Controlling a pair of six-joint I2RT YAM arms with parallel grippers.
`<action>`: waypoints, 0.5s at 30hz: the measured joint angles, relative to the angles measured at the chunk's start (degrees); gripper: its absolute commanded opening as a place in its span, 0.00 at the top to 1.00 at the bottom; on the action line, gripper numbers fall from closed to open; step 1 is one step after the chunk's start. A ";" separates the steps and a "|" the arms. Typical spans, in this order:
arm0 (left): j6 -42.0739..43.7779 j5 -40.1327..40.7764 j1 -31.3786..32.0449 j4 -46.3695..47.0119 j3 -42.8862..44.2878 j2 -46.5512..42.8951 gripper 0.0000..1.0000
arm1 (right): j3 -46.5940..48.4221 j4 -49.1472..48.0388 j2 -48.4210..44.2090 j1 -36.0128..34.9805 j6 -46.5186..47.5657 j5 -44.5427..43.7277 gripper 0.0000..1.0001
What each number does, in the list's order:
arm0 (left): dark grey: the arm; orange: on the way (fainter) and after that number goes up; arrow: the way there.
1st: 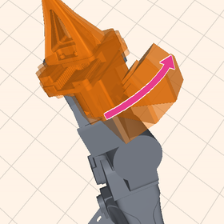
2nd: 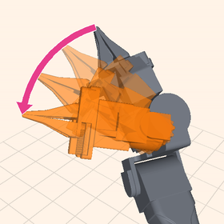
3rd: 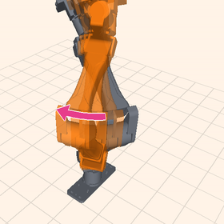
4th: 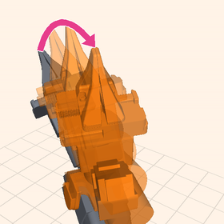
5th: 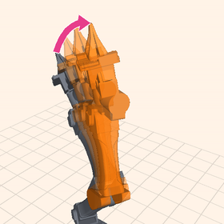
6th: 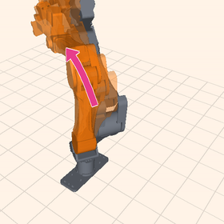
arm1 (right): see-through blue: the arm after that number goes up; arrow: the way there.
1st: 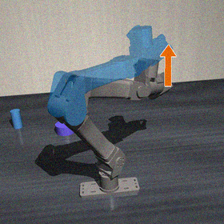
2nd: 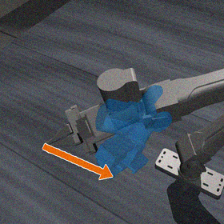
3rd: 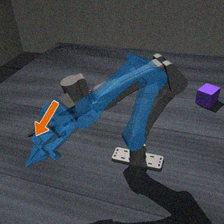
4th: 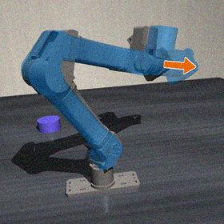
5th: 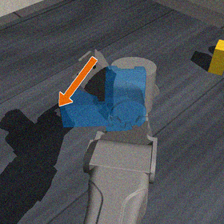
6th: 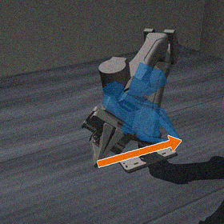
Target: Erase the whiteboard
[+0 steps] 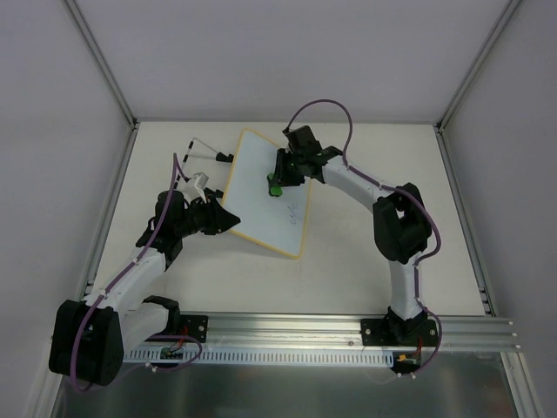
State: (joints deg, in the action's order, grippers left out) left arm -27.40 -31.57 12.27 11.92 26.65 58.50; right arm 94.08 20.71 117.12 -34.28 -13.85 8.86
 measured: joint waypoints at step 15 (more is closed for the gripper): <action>-0.24 0.74 0.00 -0.85 0.00 0.09 1.00 | -6.23 -6.91 -1.70 1.64 -0.72 5.11 1.00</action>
State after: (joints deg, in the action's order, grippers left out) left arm -27.64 -30.83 12.27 11.07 26.65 58.59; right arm 87.85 13.80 115.42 -32.64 -14.57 13.98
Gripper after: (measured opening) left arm 0.233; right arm 0.284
